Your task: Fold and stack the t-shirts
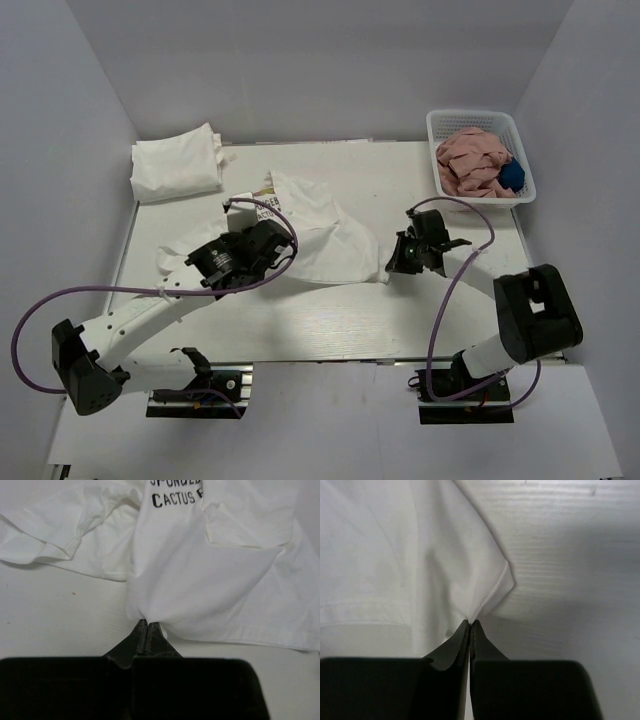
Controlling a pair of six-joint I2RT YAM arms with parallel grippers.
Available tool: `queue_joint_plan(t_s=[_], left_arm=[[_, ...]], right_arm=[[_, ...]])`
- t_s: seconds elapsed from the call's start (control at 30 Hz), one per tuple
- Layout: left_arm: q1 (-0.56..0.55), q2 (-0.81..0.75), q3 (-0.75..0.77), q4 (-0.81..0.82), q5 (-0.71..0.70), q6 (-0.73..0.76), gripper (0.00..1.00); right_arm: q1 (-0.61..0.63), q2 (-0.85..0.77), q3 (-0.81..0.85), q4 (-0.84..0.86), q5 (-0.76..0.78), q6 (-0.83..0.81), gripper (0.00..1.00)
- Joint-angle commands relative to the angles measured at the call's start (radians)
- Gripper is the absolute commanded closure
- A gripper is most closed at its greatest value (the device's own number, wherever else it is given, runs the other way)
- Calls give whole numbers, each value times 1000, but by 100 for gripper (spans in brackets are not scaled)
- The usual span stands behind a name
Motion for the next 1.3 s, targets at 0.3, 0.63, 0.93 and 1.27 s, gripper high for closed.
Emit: queue_joint_plan(t_s=[0.3,0.63,0.93,1.27], left_arm=[[1,-173,238,205,-249,205,100],[1,-207,527,545,54,641,100],[1,-147,940,440,361,698,100],[1,-188,1086,453,671,634,100]], right_arm=[[-3,-439,358,-97,396,-118,100],[-1,-543,827,-81,462,-256,100],[0,-544,1226,-135,371,-357,100],[-6,-614,1396,-104,327,-385,100]])
